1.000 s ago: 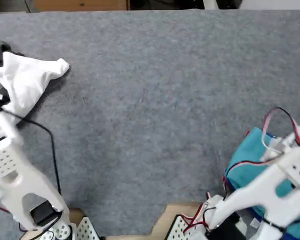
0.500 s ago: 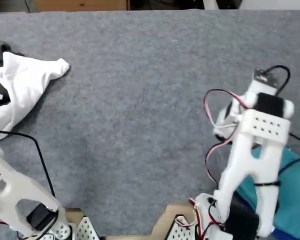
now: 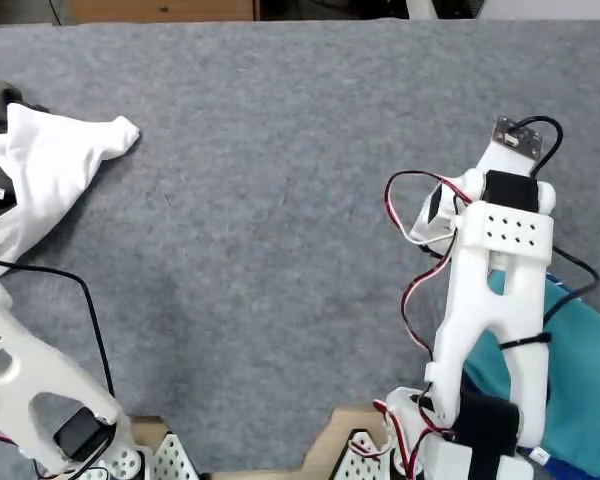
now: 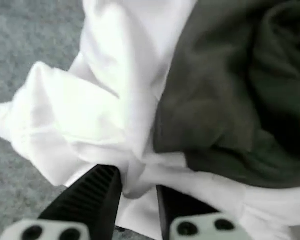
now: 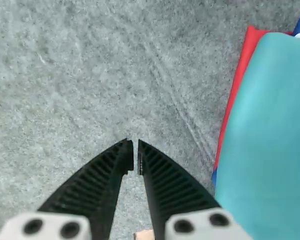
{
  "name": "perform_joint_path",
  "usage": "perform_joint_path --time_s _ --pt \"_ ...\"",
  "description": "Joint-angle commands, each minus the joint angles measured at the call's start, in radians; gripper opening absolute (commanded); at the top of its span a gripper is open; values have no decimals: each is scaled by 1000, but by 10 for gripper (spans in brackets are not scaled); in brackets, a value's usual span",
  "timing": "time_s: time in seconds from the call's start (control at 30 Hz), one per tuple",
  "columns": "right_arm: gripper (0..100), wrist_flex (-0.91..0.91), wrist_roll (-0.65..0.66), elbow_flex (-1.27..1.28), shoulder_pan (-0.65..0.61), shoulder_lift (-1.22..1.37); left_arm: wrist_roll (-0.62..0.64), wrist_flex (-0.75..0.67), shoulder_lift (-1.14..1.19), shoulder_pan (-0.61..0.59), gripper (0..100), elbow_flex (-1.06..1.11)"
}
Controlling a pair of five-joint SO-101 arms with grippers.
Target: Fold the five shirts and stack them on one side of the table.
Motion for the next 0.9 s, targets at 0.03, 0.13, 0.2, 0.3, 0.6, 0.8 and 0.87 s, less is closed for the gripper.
perform_joint_path --time_s 0.03,0.13,0.2,0.3,0.6,0.8,0.87 --pt "27 -15 -9 -8 -12 5 9 84 -12 -5 15 -84" --pt "27 -64 -9 -10 -15 5 9 221 -38 29 19 -204" --pt "27 -112 -8 -12 -15 1 8 341 -67 63 19 -321" --pt "27 -187 48 -10 -38 5 8 479 -91 127 19 -488" --pt "27 -345 308 19 -308 7 14 476 -298 304 19 -611" --pt "28 -674 330 194 -341 8 14 476 -601 436 19 -537" --pt "28 -829 330 278 -341 8 14 476 -711 480 19 -494"
